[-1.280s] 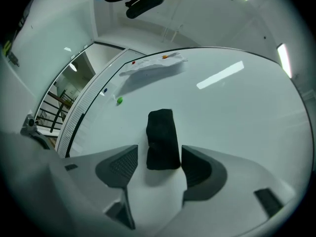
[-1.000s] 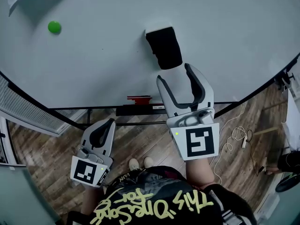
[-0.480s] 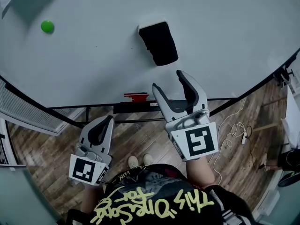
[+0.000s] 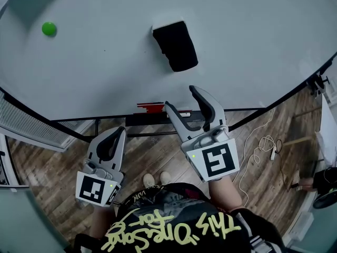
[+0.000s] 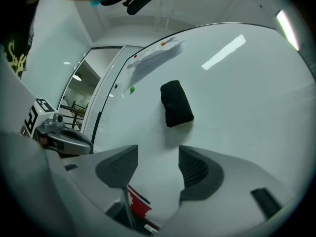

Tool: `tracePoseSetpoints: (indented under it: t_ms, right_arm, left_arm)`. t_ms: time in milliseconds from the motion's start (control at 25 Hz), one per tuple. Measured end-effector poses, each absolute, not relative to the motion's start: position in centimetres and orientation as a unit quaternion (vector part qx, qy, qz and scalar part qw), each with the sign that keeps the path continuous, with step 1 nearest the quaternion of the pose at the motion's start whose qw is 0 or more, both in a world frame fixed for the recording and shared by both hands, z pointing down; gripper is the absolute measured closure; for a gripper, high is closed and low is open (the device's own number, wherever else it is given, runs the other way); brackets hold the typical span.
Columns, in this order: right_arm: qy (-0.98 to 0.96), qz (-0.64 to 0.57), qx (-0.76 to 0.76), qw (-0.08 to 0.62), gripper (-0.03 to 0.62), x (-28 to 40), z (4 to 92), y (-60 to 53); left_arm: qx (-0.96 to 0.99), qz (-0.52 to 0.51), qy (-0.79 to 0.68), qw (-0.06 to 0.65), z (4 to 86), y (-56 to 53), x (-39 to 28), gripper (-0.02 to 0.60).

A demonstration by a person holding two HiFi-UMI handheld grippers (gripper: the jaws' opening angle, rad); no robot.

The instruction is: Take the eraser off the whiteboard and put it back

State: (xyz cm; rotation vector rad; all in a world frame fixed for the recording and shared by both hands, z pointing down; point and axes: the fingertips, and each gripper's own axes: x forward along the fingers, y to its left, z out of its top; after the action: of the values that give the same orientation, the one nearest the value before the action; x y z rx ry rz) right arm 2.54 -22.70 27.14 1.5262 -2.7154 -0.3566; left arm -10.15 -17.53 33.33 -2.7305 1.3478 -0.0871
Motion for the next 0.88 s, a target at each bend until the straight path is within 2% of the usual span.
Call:
tracePoseSetpoints:
  t_ms: [480, 760, 880]
  right_arm:
    - [-0.882, -0.112, 0.457, 0.016, 0.343, 1.0, 29.3, -21.9]
    - [-0.886, -0.112, 0.449, 0.023, 0.405, 0.8, 30.2, -21.6]
    - [-0.888, -0.113, 0.445, 0.031, 0.452, 0.5, 30.6, -21.6]
  left_arm:
    - [-0.893, -0.022, 0.447, 0.054, 32.8, -18.0, -10.3, 0.574]
    - [-0.893, -0.020, 0.447, 0.056, 32.4, -18.1, -9.8, 0.574]
    - [-0.893, -0.020, 0.446, 0.057, 32.4, -18.3, -9.6, 0.574]
